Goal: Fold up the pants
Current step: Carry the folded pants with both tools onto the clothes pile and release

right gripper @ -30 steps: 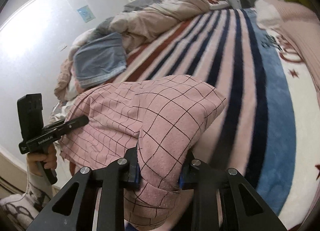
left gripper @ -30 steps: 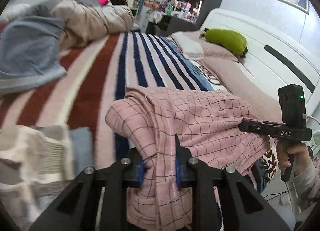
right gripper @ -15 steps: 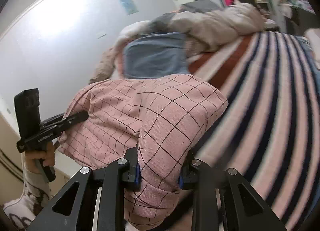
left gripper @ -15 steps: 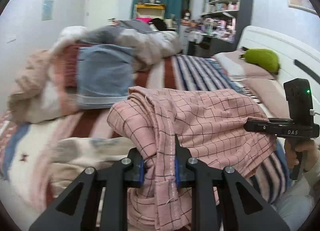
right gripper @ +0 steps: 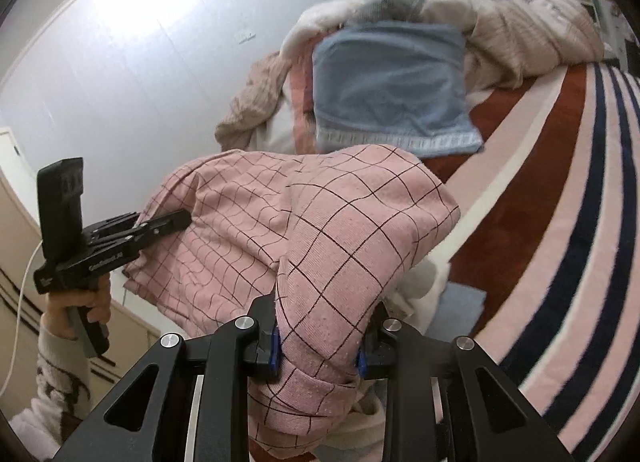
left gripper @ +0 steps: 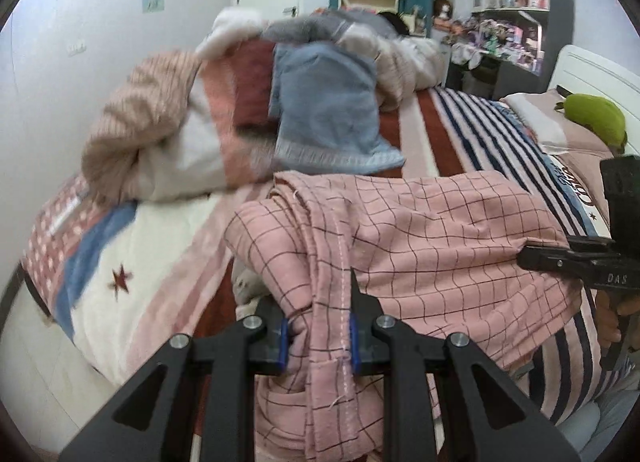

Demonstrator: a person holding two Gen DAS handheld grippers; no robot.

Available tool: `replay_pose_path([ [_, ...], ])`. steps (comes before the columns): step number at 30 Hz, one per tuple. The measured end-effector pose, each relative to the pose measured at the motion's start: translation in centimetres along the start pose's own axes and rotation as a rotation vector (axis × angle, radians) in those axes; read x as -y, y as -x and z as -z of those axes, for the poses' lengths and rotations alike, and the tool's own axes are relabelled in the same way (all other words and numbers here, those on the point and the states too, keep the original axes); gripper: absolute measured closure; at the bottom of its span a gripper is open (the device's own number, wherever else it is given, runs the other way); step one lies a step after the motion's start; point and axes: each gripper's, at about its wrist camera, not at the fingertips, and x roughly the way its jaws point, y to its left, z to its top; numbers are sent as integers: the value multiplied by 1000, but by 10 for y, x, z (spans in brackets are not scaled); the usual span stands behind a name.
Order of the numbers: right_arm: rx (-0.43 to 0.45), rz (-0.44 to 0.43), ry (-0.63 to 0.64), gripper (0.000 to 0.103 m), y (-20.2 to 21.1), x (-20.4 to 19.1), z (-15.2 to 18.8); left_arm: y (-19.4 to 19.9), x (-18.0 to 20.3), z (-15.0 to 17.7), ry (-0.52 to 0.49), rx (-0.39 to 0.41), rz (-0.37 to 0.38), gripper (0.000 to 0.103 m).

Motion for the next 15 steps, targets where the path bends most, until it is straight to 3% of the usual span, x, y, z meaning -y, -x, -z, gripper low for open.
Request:
replay_pose_path([
  [12, -43, 5, -43, 79, -15, 11, 4, -18, -10, 16, 53, -39, 21, 72],
  [15, -47, 10, -53, 74, -14, 10, 4, -16, -12, 15, 70, -39, 18, 68],
])
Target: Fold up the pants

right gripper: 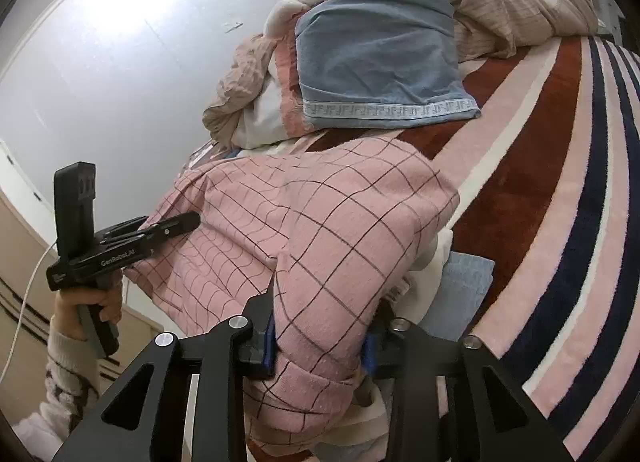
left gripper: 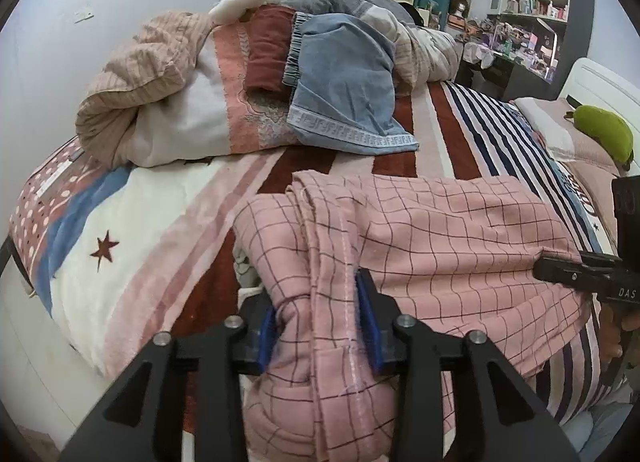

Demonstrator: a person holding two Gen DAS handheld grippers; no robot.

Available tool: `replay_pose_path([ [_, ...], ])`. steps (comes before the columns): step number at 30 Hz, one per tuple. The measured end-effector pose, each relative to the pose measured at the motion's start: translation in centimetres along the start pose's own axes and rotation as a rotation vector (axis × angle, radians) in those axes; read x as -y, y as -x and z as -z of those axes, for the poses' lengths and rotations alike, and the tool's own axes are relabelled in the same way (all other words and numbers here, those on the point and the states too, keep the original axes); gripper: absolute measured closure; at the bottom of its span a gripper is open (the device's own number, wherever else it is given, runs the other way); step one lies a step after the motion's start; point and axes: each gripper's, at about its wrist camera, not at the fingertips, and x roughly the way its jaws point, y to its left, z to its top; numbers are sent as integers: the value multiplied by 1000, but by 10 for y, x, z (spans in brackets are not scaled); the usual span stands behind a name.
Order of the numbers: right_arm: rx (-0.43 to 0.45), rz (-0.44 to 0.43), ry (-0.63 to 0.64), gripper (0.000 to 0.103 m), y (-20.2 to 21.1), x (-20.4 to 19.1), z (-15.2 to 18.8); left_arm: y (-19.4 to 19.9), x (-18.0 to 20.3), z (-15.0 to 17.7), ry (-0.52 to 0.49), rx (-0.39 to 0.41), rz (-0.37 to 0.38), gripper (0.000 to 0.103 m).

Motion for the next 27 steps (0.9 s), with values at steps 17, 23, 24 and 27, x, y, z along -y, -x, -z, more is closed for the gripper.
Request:
replay_pose_path([
  [17, 45, 106, 52, 45, 47, -11, 19, 59, 28, 7, 15, 110, -129, 37],
  [23, 92, 151, 92, 36, 89, -21, 43, 84, 80, 17, -33, 212, -150, 30],
  [24, 100, 157, 95, 33, 95, -21, 47, 88, 94, 19, -49, 232, -148, 29],
  [27, 141, 191, 109, 28, 123, -23, 61, 100, 131, 23, -72, 302, -132, 25],
])
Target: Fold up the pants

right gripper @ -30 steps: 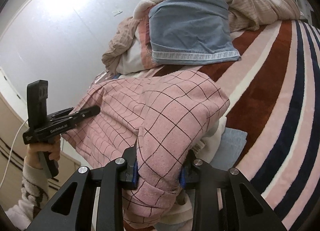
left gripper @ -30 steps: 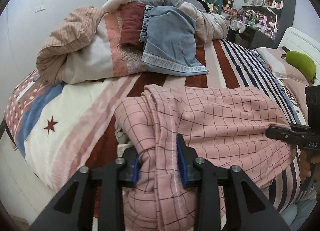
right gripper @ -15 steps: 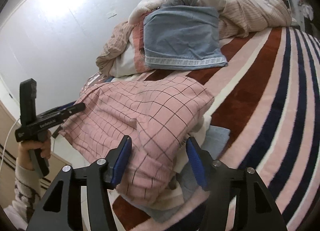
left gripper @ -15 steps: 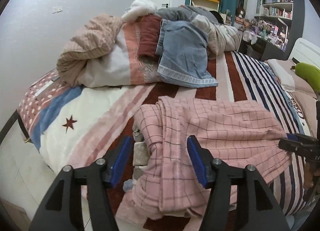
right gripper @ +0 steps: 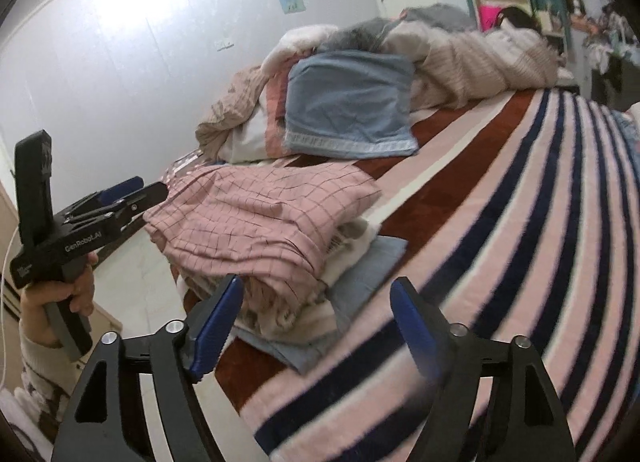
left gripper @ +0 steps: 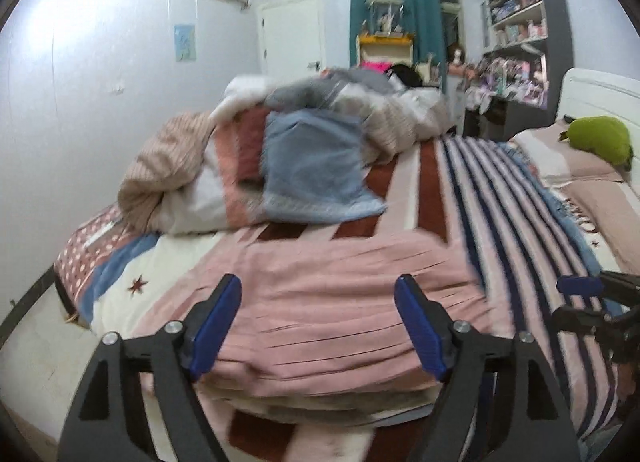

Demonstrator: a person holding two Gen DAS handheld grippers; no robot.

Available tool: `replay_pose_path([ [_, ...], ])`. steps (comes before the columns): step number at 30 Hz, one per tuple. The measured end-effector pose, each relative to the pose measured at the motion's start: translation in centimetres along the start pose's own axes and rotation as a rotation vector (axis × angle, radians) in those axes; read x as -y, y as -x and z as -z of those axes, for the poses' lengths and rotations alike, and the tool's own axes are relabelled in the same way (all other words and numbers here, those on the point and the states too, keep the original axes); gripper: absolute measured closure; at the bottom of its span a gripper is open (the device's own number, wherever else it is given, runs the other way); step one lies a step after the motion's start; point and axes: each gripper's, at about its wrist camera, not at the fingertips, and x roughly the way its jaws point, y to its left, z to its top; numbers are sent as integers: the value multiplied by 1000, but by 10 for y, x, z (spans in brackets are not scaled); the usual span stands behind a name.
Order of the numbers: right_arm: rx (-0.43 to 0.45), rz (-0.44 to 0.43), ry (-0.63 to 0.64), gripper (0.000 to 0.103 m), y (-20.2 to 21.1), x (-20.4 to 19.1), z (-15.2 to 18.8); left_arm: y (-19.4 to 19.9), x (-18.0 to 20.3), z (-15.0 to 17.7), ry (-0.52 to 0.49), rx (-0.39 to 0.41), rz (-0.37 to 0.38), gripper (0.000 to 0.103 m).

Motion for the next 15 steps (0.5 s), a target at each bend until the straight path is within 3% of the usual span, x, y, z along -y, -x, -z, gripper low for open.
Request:
replay_pose_path([
  [4, 68, 91, 31, 22, 46, 6, 16, 24, 46, -3, -19, 100, 30, 19],
  [6, 110, 142, 38, 12, 73, 11, 27, 37, 72, -3, -27, 146, 53, 18],
  [11, 234, 252, 14, 0, 137, 26, 58, 61, 122, 2, -38, 227, 82, 9],
  [15, 329, 320, -10, 1, 171, 31, 80, 73, 152, 10, -45, 253, 142, 9],
])
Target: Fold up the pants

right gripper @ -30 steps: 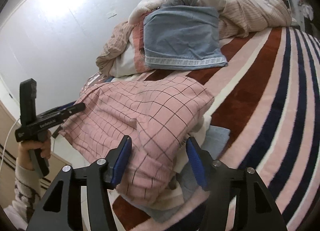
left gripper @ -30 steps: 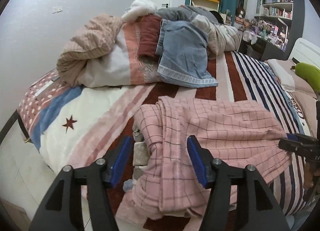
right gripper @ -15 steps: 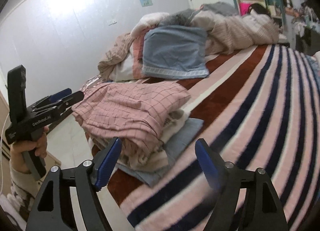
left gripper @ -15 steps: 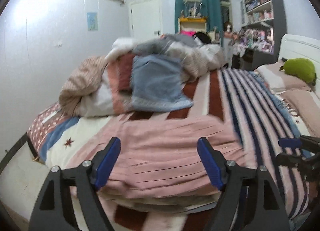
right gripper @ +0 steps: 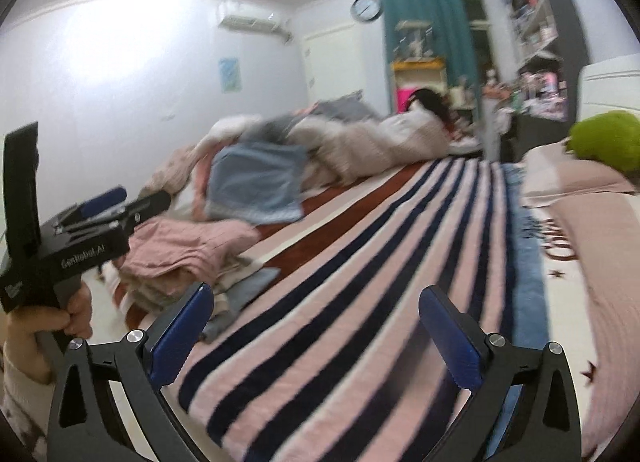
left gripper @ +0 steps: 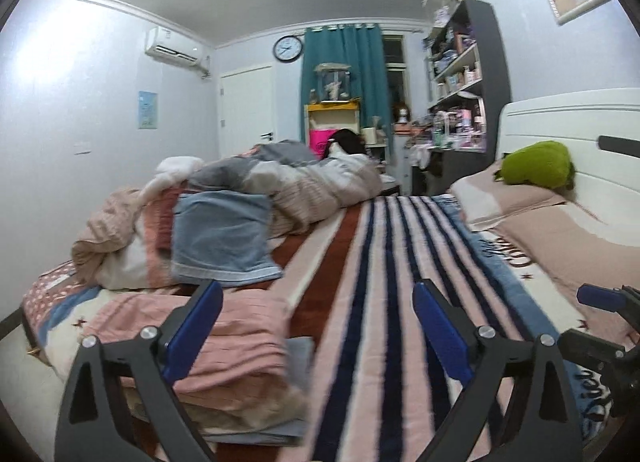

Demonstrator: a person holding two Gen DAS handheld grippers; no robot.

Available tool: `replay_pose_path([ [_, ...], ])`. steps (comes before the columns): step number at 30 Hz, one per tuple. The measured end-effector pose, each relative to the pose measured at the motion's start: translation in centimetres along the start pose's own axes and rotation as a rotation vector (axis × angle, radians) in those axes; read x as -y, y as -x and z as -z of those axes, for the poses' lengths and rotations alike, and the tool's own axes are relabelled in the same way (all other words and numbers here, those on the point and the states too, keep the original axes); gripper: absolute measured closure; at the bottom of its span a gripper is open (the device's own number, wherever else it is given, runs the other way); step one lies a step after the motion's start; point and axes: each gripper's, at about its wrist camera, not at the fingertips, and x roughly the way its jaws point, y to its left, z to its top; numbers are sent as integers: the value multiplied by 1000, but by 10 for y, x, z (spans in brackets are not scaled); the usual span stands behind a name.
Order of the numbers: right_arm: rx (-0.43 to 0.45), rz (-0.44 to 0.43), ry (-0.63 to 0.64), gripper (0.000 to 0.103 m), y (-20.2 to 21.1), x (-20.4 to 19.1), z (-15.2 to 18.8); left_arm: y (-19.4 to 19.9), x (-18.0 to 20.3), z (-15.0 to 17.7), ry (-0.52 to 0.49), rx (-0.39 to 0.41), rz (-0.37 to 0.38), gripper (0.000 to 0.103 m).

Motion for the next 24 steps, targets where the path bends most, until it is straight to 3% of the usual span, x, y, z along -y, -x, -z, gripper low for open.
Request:
replay_pose_path([
  [6, 50, 45, -8, 1, 23, 6, 12, 7, 22, 6, -3, -6, 12, 9],
  [24, 97, 71, 18, 1, 37, -1, 18, 9, 21, 16, 10, -18, 6, 9],
])
